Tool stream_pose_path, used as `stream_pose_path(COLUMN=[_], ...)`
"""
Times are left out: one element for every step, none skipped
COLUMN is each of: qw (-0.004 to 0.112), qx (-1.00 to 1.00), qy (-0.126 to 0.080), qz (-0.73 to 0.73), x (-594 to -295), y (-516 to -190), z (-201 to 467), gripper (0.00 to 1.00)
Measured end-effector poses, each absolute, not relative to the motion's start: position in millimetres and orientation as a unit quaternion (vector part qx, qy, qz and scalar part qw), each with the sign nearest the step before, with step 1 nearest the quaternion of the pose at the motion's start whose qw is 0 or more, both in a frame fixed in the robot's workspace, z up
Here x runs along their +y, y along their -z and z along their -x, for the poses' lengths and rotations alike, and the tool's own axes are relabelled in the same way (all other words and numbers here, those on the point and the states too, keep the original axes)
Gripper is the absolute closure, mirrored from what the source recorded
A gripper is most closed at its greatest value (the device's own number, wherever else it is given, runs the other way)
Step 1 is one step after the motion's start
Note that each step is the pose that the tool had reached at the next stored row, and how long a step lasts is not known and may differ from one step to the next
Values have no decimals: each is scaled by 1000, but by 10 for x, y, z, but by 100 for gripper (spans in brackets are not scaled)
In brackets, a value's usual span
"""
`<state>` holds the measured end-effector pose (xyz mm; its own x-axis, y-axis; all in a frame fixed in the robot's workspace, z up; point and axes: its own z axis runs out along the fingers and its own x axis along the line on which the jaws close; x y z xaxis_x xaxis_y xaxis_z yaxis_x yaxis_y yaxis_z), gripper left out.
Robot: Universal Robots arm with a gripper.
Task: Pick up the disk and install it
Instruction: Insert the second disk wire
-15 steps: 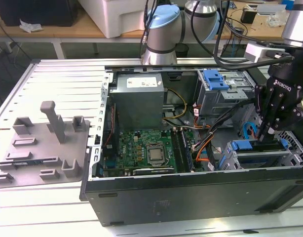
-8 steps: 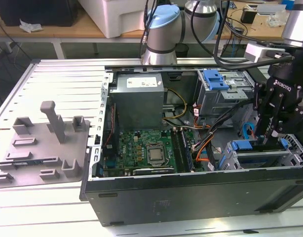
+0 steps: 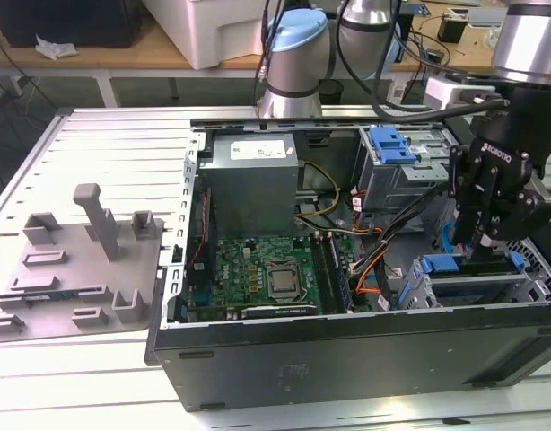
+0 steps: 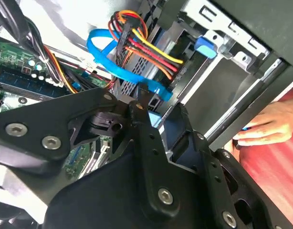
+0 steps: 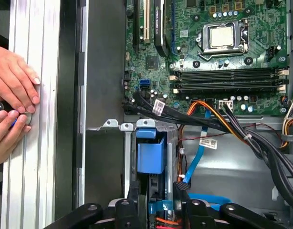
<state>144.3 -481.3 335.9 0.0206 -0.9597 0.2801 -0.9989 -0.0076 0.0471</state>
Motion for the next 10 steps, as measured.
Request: stream_pose_path(qw=[115,113,112,111,109,108,107,106,104,103], qx=[-695,-695,-696,-696,-696,-696,-696,-696,-697,-697], qy=[-86,-87,-89,-90,-91,-92,-94,-95,-97,-98], qz=[-705,-704,-704,-704,-704,-704,-704,-703,-703,-703], x=[-4807,-4800,-4794,-4787,-4781,-4778,-4774,-4771,-4764,-4759], y=[-3371,-3384,-3395,-3407,-3425,-3439,-3454,-3467,-3492,-3502], z=[-1427,-1413,-1400,-1387,-1367,-1347,-1319,-1296,-1253,-1233], gripper=[58,58,58,60,60,67,73,73,79,89])
